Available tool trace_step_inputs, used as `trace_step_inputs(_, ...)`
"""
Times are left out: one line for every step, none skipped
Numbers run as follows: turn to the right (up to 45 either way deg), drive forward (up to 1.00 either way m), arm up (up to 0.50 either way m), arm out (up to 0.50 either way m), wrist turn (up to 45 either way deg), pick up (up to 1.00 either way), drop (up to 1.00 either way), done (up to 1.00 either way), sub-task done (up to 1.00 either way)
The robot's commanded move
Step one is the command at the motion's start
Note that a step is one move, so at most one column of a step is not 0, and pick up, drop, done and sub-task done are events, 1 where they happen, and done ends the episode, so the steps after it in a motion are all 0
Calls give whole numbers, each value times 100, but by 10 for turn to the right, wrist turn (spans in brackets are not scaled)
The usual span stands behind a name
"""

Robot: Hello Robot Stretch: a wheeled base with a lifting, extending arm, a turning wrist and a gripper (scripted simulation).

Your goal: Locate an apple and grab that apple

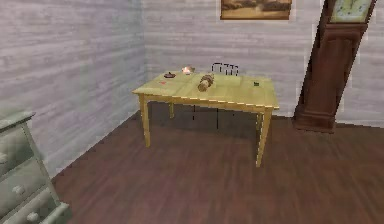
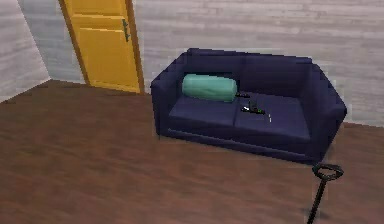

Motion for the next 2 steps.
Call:
trace_step_inputs(150,0,0,0,0,0,0,0,0)
trace_step_inputs(0,20,0,0,0,0,0,0,0)
